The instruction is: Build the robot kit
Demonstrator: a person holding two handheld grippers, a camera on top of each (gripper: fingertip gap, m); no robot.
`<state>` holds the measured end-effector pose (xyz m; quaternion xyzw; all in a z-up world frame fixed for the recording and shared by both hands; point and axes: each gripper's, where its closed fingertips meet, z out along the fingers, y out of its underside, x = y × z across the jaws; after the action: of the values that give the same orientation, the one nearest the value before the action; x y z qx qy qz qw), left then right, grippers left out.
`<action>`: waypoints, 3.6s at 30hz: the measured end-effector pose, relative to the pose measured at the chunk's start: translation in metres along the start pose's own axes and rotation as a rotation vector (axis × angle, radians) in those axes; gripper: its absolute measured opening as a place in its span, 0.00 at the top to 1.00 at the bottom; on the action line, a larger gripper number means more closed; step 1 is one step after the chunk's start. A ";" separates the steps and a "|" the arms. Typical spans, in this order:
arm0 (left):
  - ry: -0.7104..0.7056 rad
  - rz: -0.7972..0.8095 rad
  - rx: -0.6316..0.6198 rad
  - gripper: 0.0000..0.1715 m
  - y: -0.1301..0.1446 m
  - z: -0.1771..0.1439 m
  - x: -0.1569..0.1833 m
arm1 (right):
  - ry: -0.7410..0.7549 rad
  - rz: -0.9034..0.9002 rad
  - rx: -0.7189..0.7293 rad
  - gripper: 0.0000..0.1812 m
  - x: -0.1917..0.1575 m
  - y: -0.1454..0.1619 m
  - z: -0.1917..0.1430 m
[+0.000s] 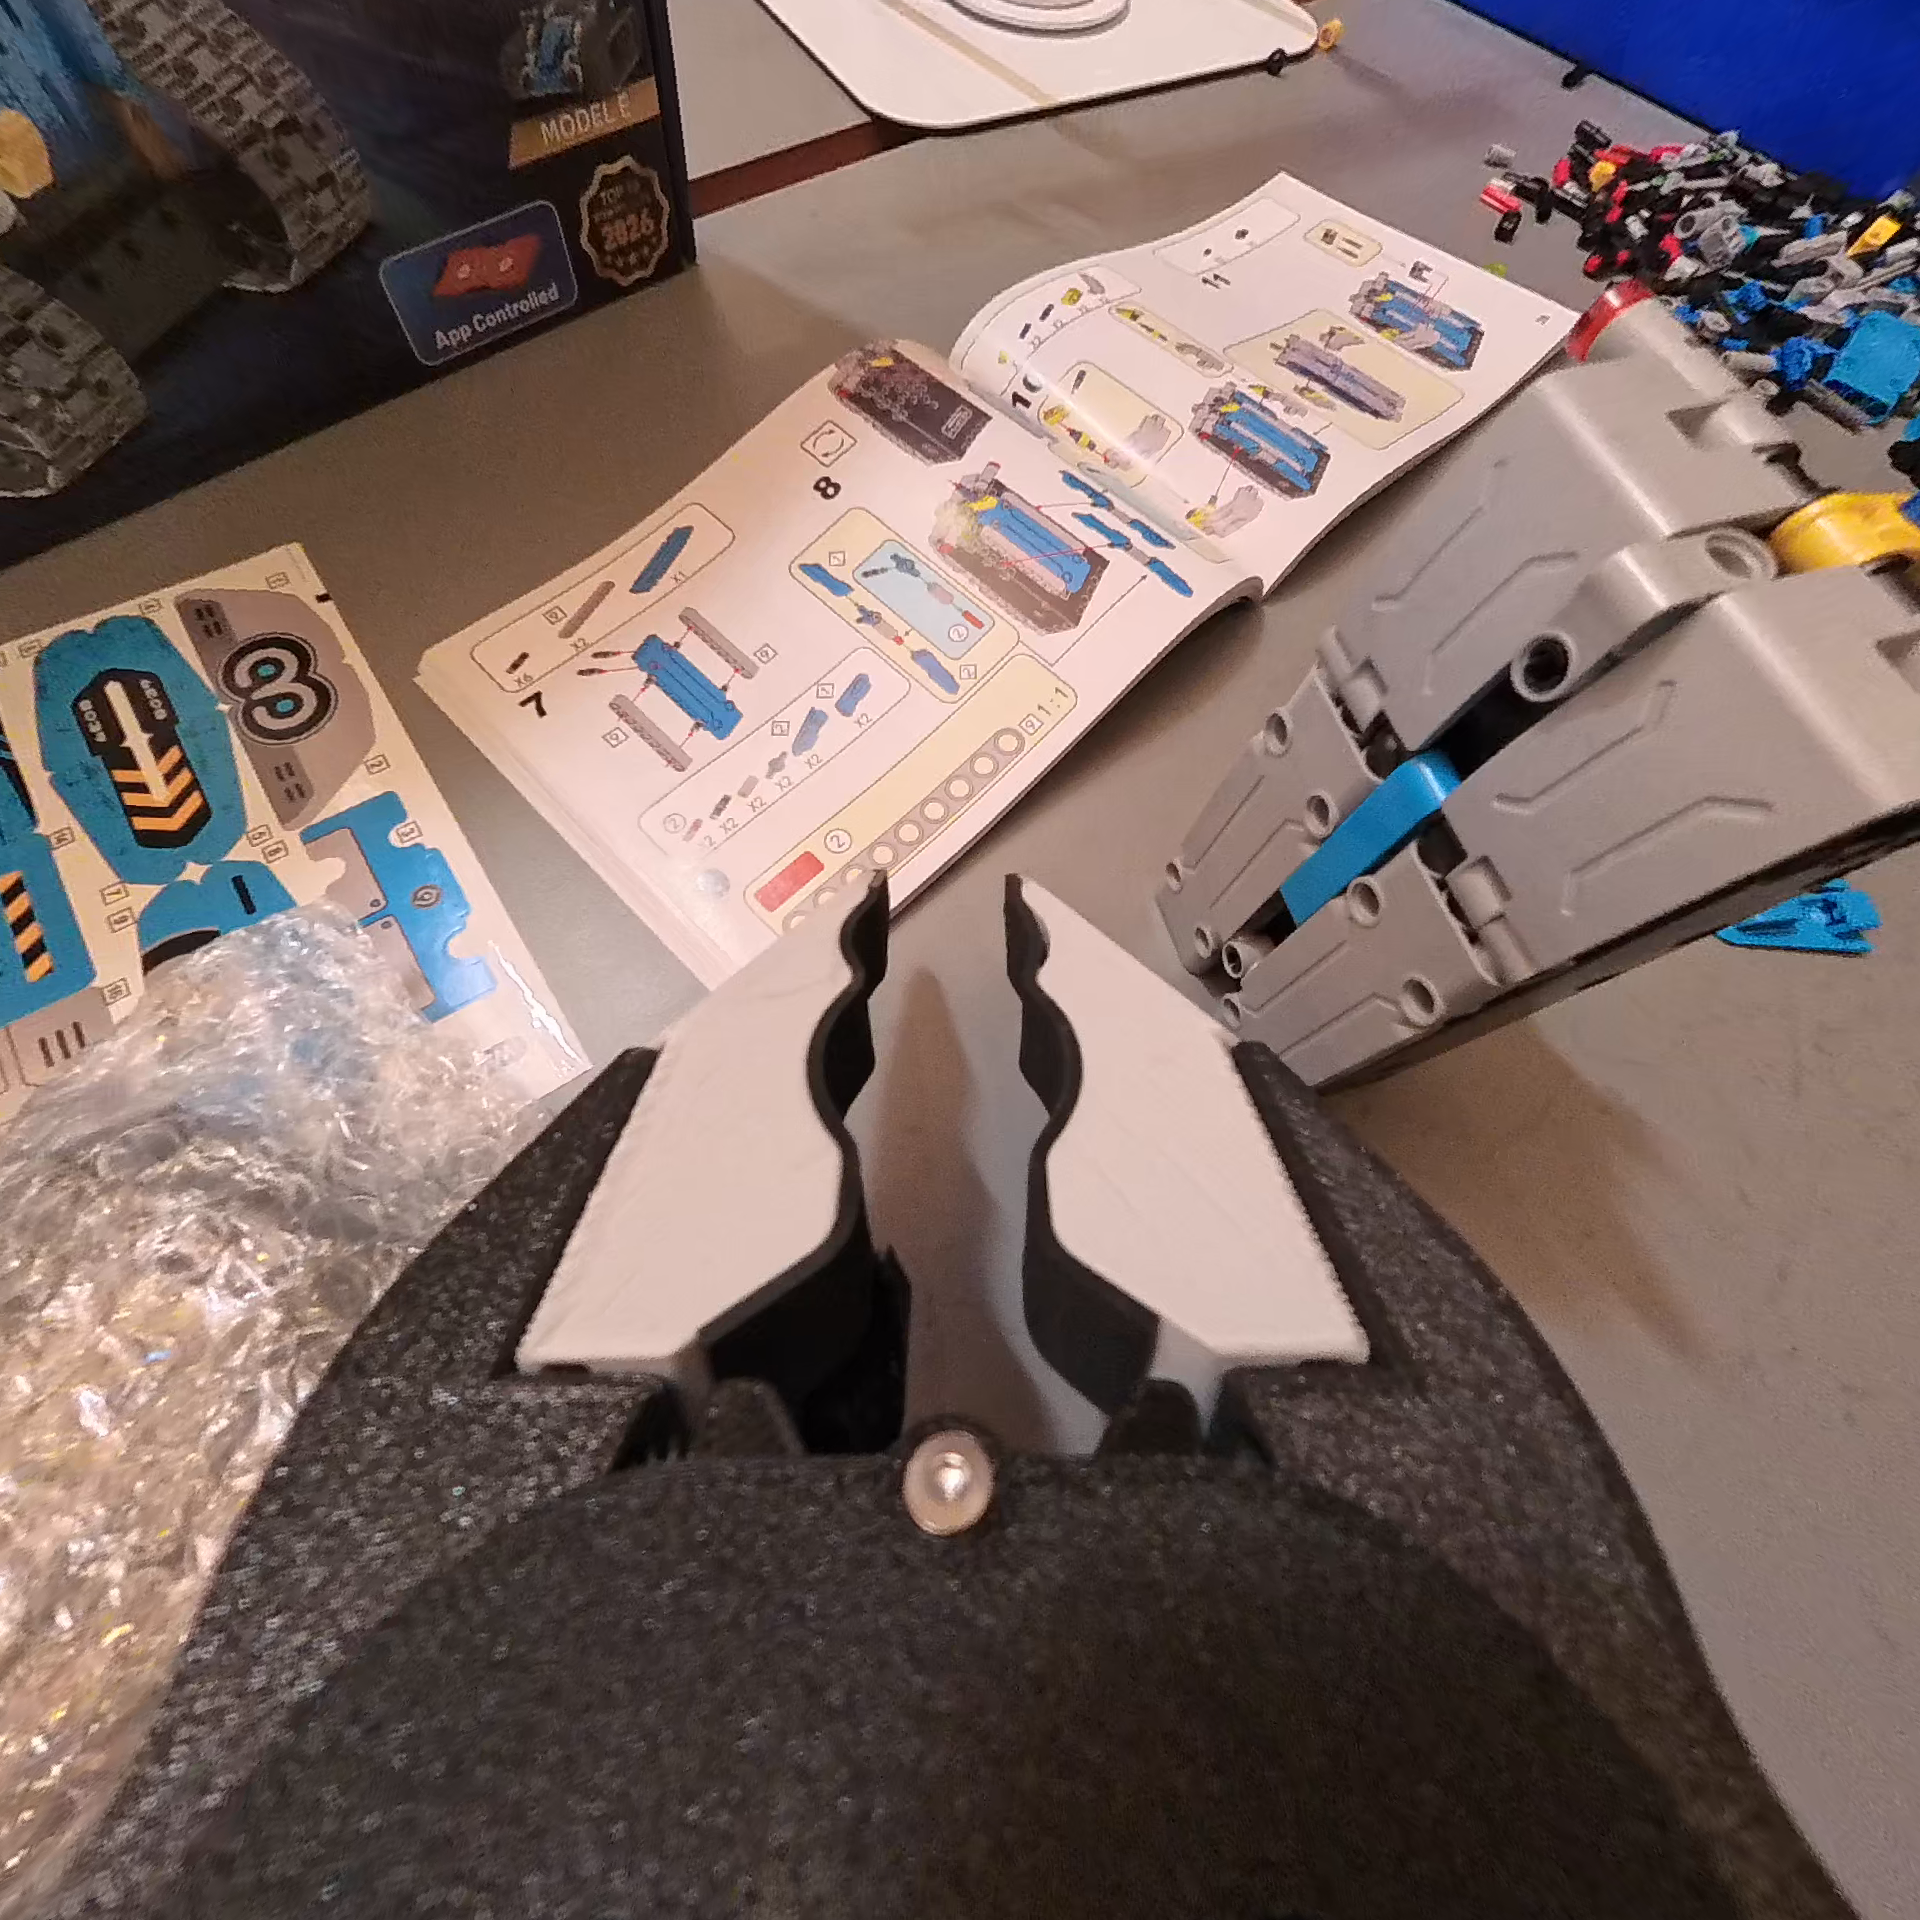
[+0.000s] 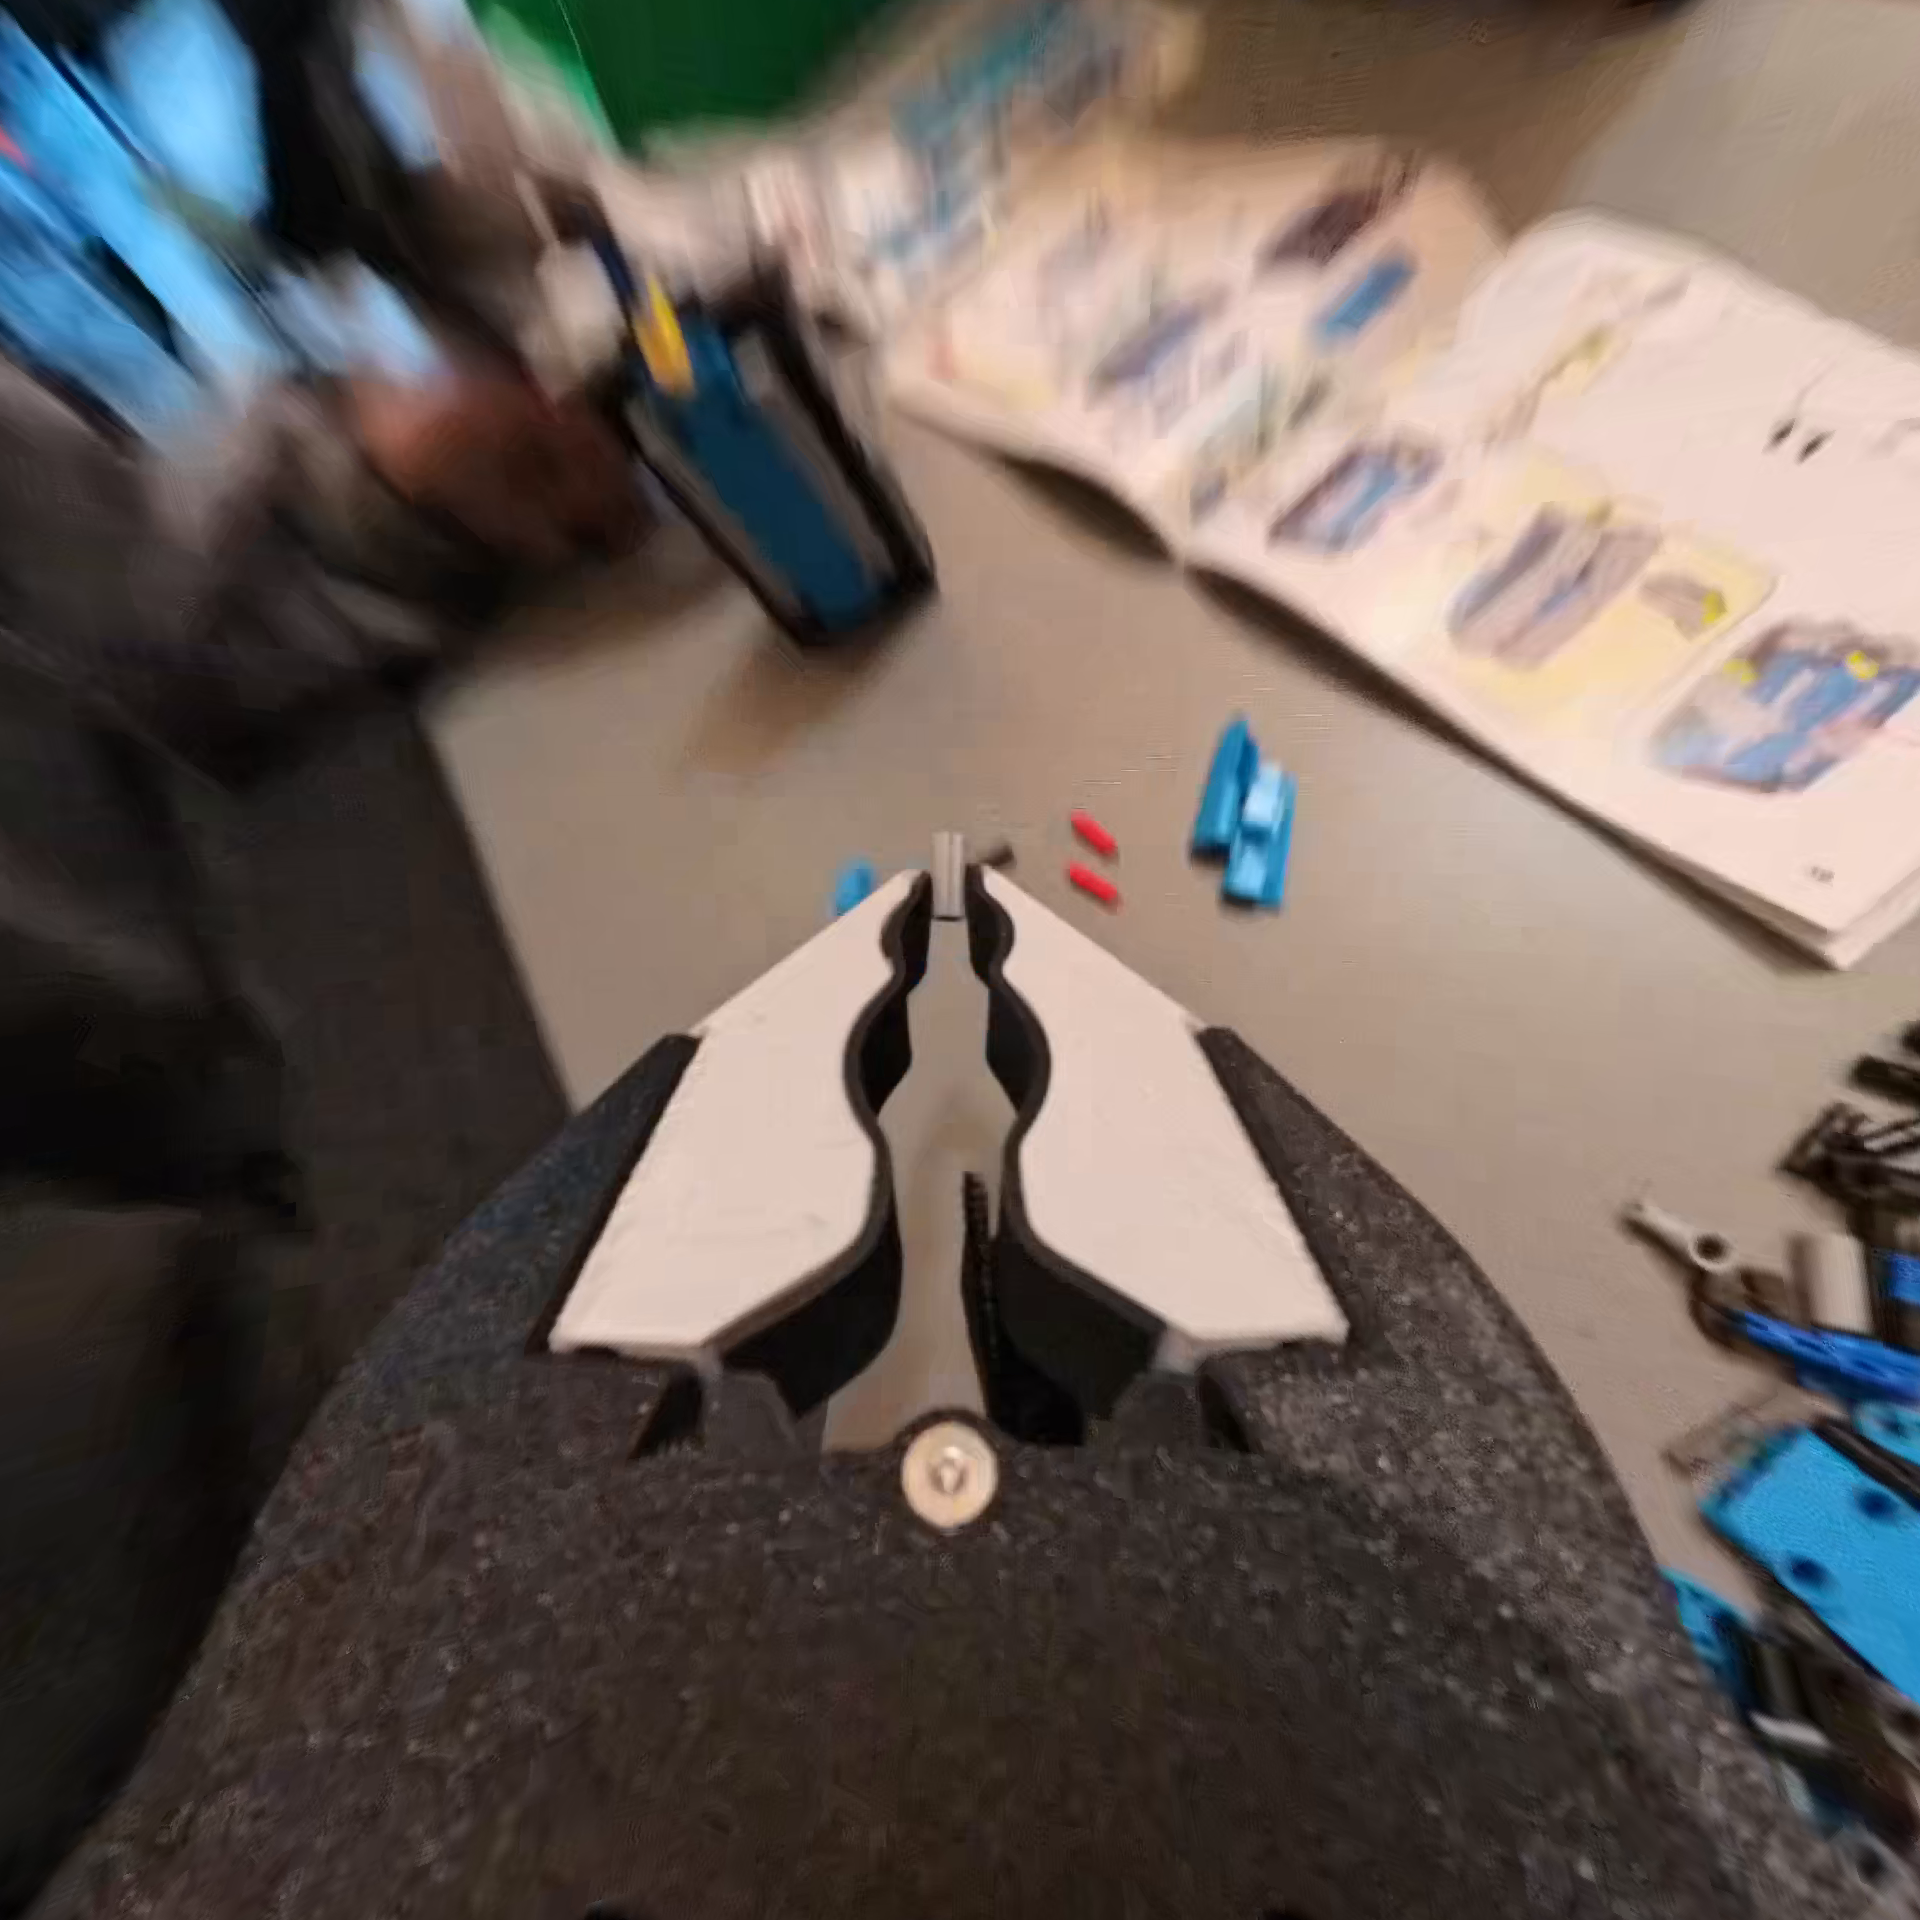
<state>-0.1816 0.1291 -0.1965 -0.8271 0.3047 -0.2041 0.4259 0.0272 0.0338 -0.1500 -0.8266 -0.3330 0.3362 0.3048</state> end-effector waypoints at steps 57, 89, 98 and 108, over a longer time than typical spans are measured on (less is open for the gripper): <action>0.048 -0.020 -0.062 0.87 0.008 0.006 0.004 | 0.926 0.500 -0.015 0.87 0.217 0.069 -0.155; 0.064 -0.034 -0.061 0.87 0.008 0.006 0.004 | 0.838 0.350 -0.192 0.88 0.221 0.082 -0.127; 0.065 -0.038 -0.061 0.87 0.008 0.006 0.004 | 0.773 0.377 -0.189 0.91 0.226 0.087 -0.120; 0.063 -0.033 -0.061 0.87 0.008 0.006 0.004 | 0.817 0.270 -0.163 0.91 0.213 0.065 -0.131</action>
<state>-0.1776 0.1260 -0.2058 -0.8378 0.3103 -0.2275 0.3874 0.2666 0.1197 -0.1956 -0.9492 -0.0995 -0.0090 0.2985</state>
